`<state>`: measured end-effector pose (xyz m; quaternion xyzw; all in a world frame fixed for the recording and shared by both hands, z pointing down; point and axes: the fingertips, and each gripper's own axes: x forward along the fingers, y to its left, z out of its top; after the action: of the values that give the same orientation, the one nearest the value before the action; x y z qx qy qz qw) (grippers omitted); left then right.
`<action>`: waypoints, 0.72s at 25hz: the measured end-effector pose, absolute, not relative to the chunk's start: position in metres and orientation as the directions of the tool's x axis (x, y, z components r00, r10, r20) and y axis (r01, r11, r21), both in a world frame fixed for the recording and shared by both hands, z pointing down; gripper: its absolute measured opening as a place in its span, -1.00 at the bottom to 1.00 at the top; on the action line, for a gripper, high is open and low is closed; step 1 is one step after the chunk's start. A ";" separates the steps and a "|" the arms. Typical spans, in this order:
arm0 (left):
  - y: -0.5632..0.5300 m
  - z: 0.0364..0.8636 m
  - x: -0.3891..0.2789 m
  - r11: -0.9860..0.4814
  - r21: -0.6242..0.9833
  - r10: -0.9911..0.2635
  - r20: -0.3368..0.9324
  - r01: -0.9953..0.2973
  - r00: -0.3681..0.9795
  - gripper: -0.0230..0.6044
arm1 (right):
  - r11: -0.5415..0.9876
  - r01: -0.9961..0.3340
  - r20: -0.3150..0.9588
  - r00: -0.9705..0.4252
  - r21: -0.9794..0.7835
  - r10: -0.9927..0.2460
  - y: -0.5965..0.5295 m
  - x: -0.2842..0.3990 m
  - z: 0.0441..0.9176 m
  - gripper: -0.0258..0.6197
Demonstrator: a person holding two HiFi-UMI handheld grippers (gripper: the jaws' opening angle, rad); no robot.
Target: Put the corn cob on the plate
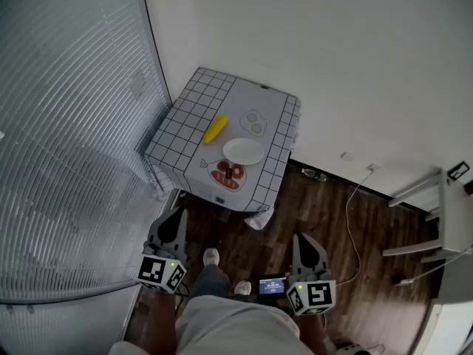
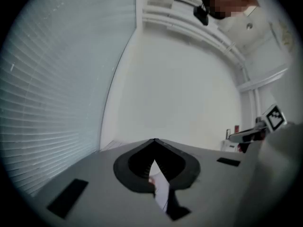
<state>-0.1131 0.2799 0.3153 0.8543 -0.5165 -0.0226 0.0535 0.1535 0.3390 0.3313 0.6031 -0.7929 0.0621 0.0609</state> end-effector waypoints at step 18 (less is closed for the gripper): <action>0.344 0.293 -0.154 -0.549 0.090 -0.834 0.015 -0.831 0.552 -0.90 | 0.256 -0.964 0.147 -0.263 -0.065 -0.953 0.379 0.076 0.308 -0.90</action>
<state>-0.1543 0.3437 0.2933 0.8799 -0.4729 -0.0149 0.0433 0.0761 0.3787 0.3079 0.6056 -0.7917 0.0709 0.0388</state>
